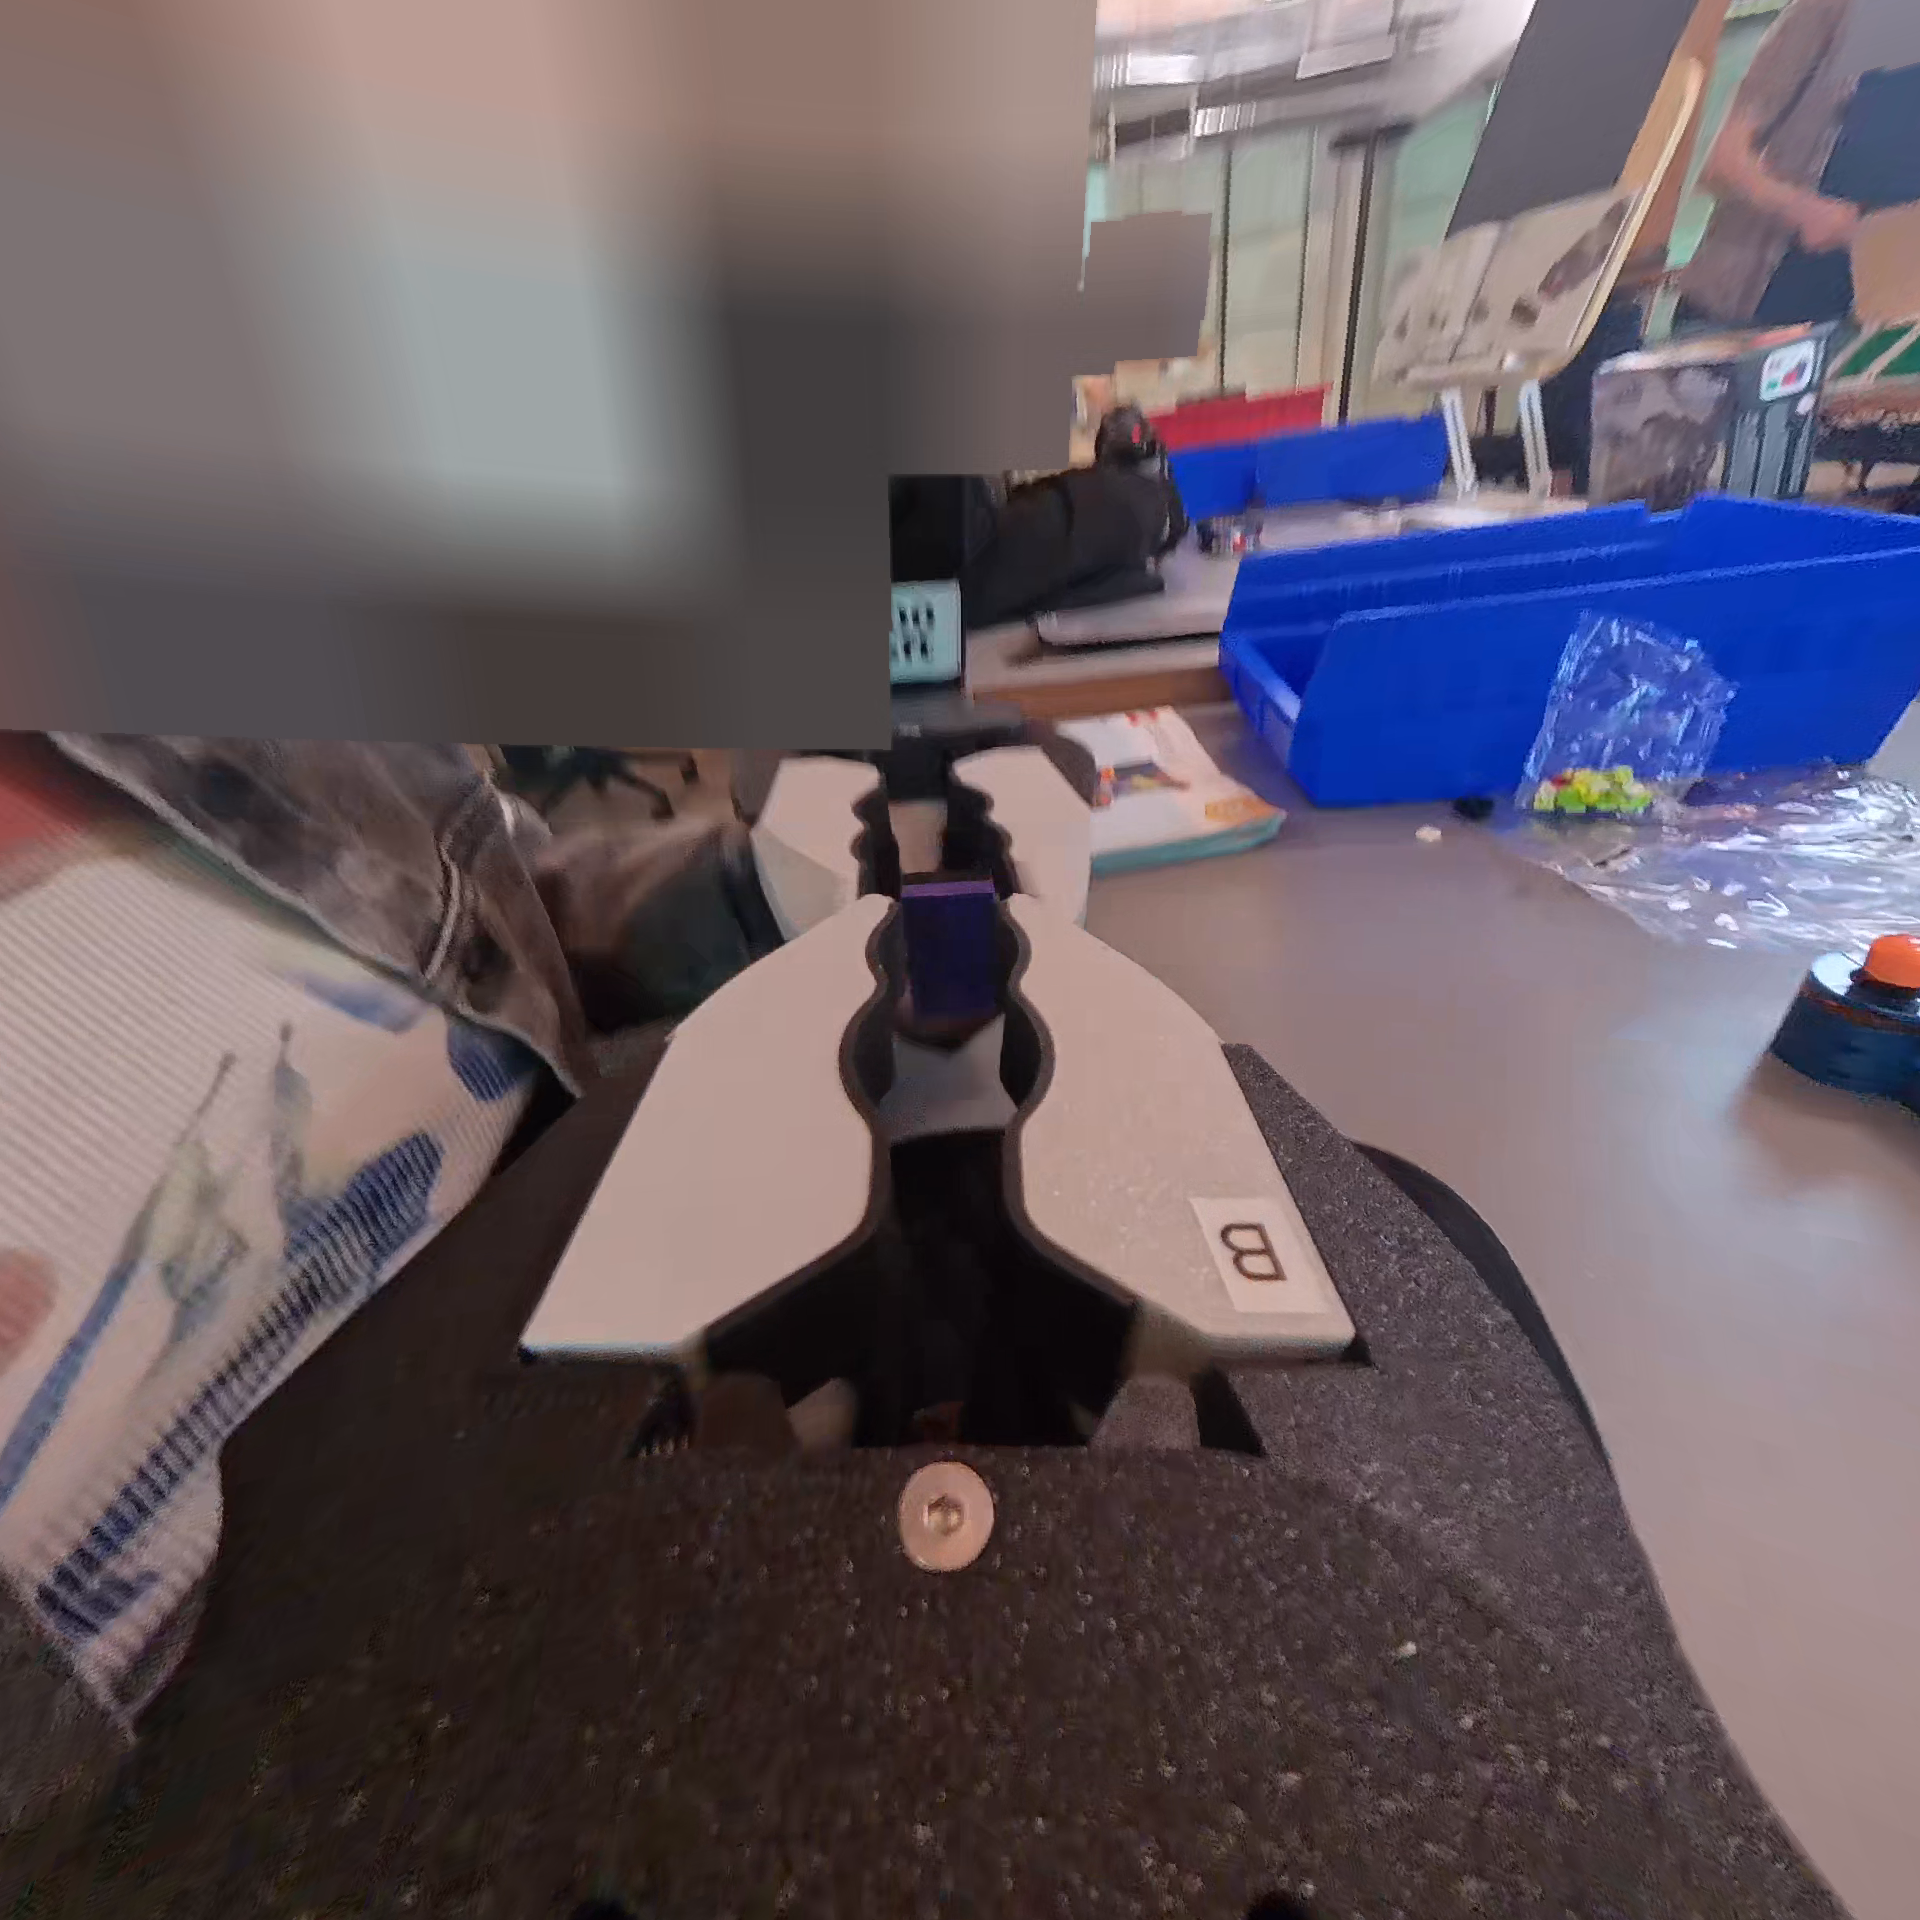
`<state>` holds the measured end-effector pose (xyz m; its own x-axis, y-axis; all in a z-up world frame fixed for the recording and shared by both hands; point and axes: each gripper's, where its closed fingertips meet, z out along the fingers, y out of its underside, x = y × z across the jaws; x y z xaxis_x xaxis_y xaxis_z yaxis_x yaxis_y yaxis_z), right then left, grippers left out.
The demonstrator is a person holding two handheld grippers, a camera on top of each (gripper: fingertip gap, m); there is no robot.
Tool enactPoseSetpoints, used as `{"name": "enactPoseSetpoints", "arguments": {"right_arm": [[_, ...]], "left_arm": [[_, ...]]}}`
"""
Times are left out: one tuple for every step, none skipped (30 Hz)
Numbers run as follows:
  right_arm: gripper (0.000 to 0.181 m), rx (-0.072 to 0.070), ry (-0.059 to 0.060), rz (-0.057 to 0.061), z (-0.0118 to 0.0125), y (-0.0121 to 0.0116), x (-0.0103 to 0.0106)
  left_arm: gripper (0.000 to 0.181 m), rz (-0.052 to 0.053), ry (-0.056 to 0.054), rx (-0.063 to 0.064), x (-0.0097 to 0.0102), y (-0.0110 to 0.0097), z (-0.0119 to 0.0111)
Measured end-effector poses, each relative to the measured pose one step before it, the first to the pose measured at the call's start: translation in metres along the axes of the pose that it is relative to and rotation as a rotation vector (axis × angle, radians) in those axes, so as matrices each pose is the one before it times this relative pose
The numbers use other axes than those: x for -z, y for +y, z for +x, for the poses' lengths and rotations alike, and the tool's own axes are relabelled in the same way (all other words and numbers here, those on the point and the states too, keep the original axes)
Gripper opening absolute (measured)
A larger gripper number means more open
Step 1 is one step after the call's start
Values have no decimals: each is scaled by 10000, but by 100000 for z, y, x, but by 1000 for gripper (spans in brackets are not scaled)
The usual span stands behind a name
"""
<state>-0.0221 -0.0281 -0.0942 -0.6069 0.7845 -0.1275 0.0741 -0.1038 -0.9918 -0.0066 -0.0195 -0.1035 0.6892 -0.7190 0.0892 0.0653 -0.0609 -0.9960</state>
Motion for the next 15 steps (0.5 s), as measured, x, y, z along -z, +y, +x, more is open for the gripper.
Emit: {"name": "enactPoseSetpoints", "arguments": {"right_arm": [[16,266,-7,-533,-149,413,-14],[16,212,14,-379,-108,210,32],[16,195,-28,-383,-120,248,51],[16,227,-22,-414,-102,334,72],[16,277,55,-451,-12,438,53],[16,248,2,-363,-60,381,9],[16,151,-26,-310,-44,404,-32],[16,98,-6,-272,38,488,-46],[16,60,18,-242,120,567,-53],[16,33,20,-226,105,600,-84],[16,92,107,-281,179,686,-124],[16,109,36,-407,36,831,-235],[17,69,-38,-459,-115,912,-364],[16,96,12,-418,-72,909,-440],[16,123,63,-198,-15,650,-394]], "left_arm": [[29,-517,3,-421,-113,317,142],[26,-460,-113,-380,-81,277,-91],[23,-414,5,-323,-52,296,25],[20,-445,37,-225,-65,401,40],[20,-392,44,-161,-119,405,32],[21,-301,16,-176,-207,396,40],[19,-306,61,-198,-263,472,123],[19,-296,-54,-150,-268,510,-49],[19,-240,-46,-34,-272,523,-57],[17,-238,3,84,-293,612,-6],[16,-230,-36,119,-328,670,-61],[16,-316,-71,-65,-360,818,-23],[16,-389,-95,-245,-361,942,39],[16,-412,-74,-124,-367,948,81],[16,-396,-100,-166,-187,686,16]]}}
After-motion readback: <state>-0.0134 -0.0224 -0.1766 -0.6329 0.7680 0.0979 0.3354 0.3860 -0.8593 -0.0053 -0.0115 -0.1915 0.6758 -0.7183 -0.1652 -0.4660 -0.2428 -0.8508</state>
